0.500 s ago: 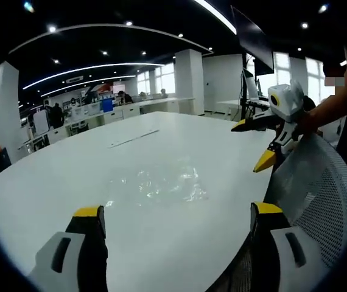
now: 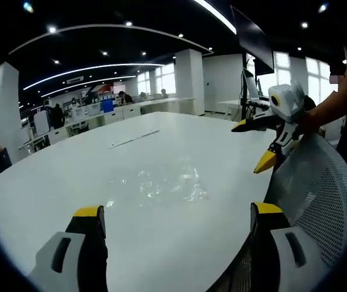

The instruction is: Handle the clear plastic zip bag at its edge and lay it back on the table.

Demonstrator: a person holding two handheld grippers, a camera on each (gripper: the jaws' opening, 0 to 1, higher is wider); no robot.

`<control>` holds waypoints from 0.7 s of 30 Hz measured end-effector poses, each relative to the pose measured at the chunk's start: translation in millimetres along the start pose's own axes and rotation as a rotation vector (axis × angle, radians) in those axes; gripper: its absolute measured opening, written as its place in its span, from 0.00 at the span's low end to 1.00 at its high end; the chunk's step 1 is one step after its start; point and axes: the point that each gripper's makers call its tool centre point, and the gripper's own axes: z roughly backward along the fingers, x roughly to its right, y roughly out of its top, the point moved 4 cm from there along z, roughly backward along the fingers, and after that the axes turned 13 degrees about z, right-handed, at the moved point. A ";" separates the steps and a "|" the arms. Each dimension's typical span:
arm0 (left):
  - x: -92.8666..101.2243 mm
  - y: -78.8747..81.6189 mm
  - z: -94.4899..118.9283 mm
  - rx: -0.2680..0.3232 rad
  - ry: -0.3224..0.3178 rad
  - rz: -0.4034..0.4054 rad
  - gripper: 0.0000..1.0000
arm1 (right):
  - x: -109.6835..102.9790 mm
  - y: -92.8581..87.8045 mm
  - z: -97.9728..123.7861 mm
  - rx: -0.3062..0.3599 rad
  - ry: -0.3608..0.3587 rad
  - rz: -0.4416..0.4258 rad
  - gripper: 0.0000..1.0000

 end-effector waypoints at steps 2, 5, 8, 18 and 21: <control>-0.3 -0.5 0.2 -0.001 -0.001 0.003 0.99 | -0.1 0.3 0.1 0.001 -0.001 0.000 0.96; -1.3 -1.3 0.2 -0.002 -0.003 0.002 0.99 | 0.2 0.0 0.3 -0.003 -0.004 0.008 0.96; -1.6 -1.5 0.4 -0.003 -0.002 0.000 0.99 | 0.4 -0.2 0.4 -0.004 -0.005 0.013 0.95; 0.4 -0.8 0.9 0.000 -0.003 0.001 0.99 | -1.7 -0.4 0.9 -0.011 -0.001 0.031 0.94; -0.5 -1.0 0.9 0.002 -0.003 0.003 0.99 | -2.6 -0.6 1.0 -0.015 0.003 0.035 0.94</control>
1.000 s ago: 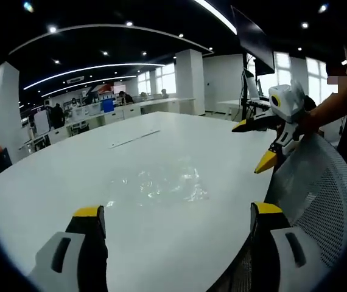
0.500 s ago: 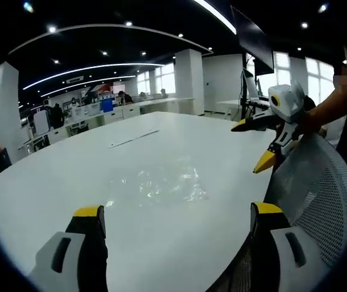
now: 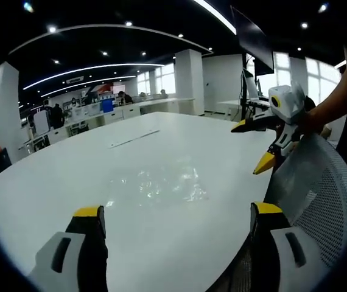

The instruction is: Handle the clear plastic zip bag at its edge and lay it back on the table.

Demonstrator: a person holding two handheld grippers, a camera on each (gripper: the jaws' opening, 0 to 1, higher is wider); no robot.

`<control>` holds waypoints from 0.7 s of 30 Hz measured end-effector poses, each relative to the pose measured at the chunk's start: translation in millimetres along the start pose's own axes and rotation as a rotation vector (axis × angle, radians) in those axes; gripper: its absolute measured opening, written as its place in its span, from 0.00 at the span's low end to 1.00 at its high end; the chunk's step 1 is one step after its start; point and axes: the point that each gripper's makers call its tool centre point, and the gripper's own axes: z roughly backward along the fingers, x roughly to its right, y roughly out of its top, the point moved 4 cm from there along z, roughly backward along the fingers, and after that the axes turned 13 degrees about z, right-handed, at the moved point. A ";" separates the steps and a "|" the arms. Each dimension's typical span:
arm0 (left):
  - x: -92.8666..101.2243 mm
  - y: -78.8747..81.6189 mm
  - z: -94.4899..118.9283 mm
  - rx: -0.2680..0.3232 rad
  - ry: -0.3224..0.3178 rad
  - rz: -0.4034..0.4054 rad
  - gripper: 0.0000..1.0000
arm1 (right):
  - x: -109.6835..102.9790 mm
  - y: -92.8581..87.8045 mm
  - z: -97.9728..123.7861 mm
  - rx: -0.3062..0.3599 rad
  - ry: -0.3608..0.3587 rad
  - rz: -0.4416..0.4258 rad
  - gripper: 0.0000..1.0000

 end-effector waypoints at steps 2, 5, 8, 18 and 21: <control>-0.1 0.1 -0.2 0.000 -0.001 -0.002 0.99 | 0.3 -0.8 -0.4 -0.004 0.000 0.002 0.93; -0.2 0.6 -0.4 0.001 -0.002 -0.004 0.99 | 1.7 -3.9 -2.9 -0.003 -0.002 0.003 0.92; -1.2 0.1 -0.8 0.000 -0.006 -0.007 0.99 | 5.8 -4.2 -2.1 0.008 -0.010 -0.023 0.91; -0.2 -3.0 -2.0 -0.017 -0.012 -0.015 0.99 | 11.5 -8.3 0.9 -0.010 -0.032 -0.059 0.87; -0.8 -1.9 -1.5 -0.012 -0.007 -0.010 0.99 | 11.1 -7.5 1.4 -0.013 -0.026 -0.050 0.87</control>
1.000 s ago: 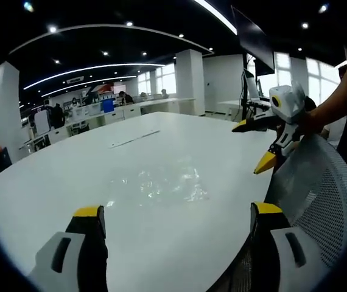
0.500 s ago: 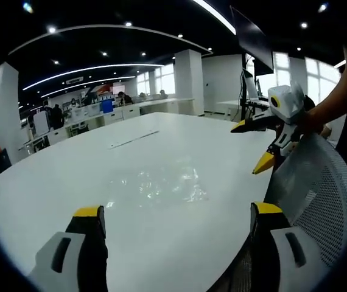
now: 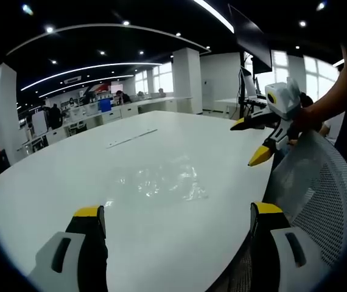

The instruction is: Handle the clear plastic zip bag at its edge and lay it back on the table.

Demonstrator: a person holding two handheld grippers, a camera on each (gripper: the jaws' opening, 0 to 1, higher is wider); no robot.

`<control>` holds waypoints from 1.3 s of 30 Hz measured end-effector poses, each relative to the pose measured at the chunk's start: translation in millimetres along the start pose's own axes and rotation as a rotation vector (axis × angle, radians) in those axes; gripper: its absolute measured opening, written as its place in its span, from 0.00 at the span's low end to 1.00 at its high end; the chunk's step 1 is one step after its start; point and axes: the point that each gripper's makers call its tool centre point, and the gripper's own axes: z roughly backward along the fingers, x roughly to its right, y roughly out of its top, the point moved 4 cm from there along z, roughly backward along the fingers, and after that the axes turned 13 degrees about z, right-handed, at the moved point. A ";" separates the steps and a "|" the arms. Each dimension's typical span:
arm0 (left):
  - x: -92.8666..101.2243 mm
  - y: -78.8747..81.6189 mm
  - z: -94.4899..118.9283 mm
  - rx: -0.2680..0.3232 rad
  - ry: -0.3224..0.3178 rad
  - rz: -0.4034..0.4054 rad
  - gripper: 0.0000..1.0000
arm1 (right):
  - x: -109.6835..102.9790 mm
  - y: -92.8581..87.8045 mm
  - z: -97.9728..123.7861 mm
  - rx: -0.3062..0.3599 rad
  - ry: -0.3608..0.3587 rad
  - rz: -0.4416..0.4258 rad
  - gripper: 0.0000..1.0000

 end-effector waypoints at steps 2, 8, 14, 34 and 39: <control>0.2 0.9 0.2 0.003 0.002 0.002 0.99 | -0.3 -0.4 -0.1 -0.007 0.008 0.006 0.86; 0.5 2.5 1.1 0.007 0.008 -0.001 0.99 | 0.6 -2.4 -5.9 -0.030 0.067 0.118 0.81; 0.2 1.8 1.0 0.004 0.008 -0.006 0.99 | 8.4 3.5 -15.1 -0.028 0.132 0.289 0.71; 0.7 -0.3 0.2 -0.006 0.004 -0.020 0.99 | 51.7 19.3 -57.9 -0.064 0.311 0.739 0.60; -1.2 -1.9 -0.2 -0.009 0.006 -0.019 0.99 | 63.7 21.2 -67.8 -0.072 0.325 0.758 0.55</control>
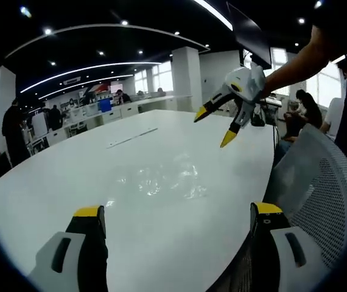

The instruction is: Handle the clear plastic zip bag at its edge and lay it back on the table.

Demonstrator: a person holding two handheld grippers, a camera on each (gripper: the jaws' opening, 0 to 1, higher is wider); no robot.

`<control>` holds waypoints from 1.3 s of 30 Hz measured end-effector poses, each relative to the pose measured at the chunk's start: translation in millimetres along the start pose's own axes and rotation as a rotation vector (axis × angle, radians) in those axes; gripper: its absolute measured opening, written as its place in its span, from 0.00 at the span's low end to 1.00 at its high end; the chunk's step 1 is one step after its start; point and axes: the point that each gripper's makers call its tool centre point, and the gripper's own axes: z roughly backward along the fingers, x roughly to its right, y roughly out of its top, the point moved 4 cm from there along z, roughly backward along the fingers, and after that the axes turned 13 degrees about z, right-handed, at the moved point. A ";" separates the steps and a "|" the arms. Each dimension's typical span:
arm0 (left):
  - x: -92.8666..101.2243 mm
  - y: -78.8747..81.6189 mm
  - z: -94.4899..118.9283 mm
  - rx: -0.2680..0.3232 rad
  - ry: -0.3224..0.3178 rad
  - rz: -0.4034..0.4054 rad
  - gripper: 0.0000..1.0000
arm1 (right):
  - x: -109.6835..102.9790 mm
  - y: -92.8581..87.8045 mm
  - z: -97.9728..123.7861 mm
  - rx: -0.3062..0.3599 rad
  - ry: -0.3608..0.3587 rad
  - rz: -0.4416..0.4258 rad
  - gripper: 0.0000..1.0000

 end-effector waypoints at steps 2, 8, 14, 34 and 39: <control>-0.3 -0.5 -0.1 -0.002 0.000 0.000 0.99 | 0.9 3.2 -0.3 0.003 0.010 0.014 0.53; -1.9 -1.6 -0.2 -0.002 0.002 0.002 0.99 | 10.5 0.5 -11.6 0.007 0.046 0.064 0.53; -2.7 -2.7 -0.4 -0.006 0.002 0.005 0.99 | 18.3 5.9 -22.0 0.019 0.067 0.104 0.49; -2.0 -4.8 -1.8 -0.027 0.006 0.014 0.98 | 9.9 5.2 -62.4 0.026 0.214 0.241 0.26; -1.7 -6.3 -2.1 -0.039 0.005 0.014 0.98 | 0.3 2.9 -70.6 0.043 0.320 0.218 0.22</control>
